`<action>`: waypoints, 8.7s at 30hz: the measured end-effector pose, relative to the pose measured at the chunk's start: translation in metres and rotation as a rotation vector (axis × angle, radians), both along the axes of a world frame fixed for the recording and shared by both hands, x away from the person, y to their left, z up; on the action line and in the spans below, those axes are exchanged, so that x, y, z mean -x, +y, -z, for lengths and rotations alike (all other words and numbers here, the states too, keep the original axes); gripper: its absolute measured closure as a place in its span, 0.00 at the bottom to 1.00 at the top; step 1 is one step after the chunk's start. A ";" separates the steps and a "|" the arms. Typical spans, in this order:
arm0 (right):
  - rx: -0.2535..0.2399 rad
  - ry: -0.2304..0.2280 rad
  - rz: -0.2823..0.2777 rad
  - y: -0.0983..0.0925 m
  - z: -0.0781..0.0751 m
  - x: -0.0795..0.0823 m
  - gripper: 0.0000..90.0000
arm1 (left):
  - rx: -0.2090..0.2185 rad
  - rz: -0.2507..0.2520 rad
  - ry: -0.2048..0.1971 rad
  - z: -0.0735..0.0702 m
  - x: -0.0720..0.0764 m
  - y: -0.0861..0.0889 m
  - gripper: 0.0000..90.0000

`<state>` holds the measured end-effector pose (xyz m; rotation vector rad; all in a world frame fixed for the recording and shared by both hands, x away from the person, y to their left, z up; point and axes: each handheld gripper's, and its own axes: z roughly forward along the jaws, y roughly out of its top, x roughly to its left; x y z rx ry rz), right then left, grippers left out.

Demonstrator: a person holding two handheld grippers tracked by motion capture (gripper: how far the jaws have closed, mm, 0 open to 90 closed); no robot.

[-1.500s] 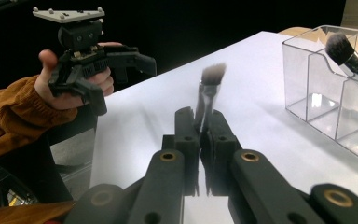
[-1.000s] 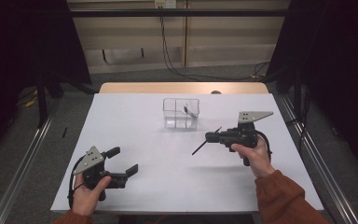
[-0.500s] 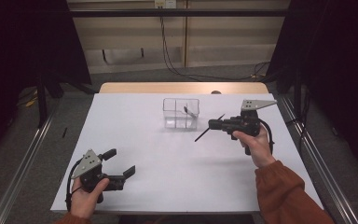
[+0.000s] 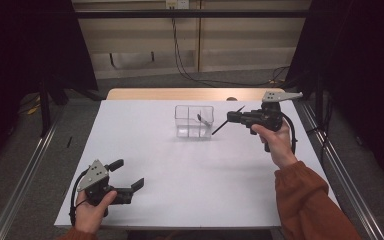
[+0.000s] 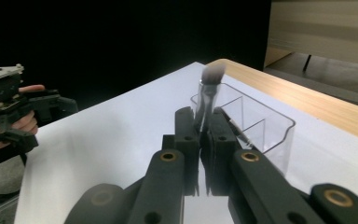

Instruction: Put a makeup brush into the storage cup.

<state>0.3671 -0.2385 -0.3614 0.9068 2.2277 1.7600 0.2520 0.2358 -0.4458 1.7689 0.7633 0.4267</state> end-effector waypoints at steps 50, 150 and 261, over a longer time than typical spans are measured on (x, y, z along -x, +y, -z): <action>0.324 0.037 0.036 0.048 -0.031 -0.073 0.96 | -0.050 0.011 -0.014 0.000 0.000 -0.002 0.04; 0.175 0.110 0.152 0.031 0.062 -0.067 0.01 | -0.032 -0.031 0.004 0.001 -0.009 0.000 0.04; 0.093 -0.108 0.453 -0.072 0.096 0.150 0.00 | -0.007 -0.048 -0.031 -0.004 0.013 0.016 0.03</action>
